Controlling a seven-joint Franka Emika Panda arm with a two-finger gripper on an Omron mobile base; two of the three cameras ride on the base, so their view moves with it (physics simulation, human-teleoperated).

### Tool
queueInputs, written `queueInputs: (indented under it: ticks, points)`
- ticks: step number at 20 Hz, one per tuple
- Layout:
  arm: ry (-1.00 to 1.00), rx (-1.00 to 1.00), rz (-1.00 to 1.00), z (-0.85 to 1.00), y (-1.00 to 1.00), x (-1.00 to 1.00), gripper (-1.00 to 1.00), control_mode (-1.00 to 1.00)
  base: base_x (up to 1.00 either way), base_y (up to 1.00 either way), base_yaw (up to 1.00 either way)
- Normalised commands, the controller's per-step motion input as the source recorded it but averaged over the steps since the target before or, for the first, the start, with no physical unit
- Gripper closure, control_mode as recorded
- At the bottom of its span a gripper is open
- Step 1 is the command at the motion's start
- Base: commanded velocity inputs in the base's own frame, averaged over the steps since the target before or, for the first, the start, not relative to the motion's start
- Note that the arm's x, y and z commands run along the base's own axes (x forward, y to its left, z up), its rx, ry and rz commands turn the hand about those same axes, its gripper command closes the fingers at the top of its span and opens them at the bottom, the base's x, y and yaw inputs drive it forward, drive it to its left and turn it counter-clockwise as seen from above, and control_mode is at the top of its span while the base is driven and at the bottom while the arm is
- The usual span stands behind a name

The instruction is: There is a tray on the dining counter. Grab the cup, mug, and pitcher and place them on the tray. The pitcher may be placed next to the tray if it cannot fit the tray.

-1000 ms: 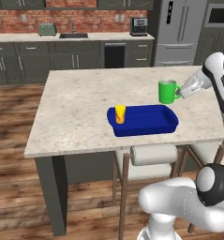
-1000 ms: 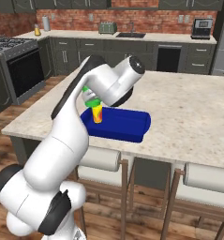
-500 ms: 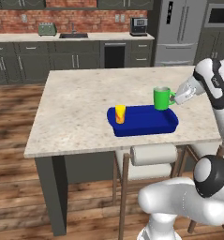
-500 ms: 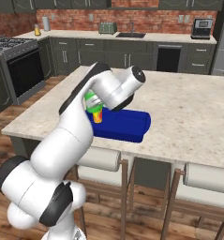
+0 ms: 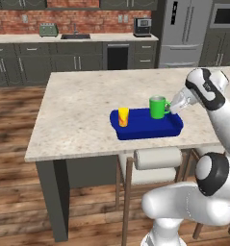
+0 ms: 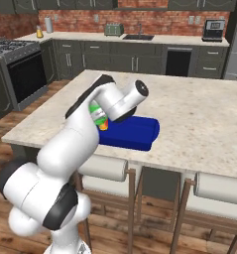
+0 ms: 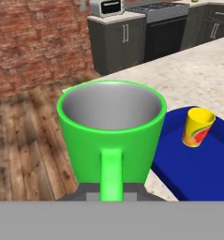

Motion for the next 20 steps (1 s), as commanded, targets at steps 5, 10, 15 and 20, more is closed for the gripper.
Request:
queueInputs:
  ticks: [5,10,15,20]
  points:
    - [0.00,0.00,0.06,-0.40,0.07,0.40,1.00,-1.00,0.00,0.00,0.00]
    - [0.00,0.00,0.05,-0.33,0.00,0.43,1.00,-1.00,0.00,0.00,0.00]
    - [0.00,0.00,0.05,-0.28,0.00,0.44,1.00,-1.00,0.00,0.00,0.00]
    - [0.00,0.00,0.05,-0.30,0.01,0.41,1.00,-1.00,0.00,0.00,0.00]
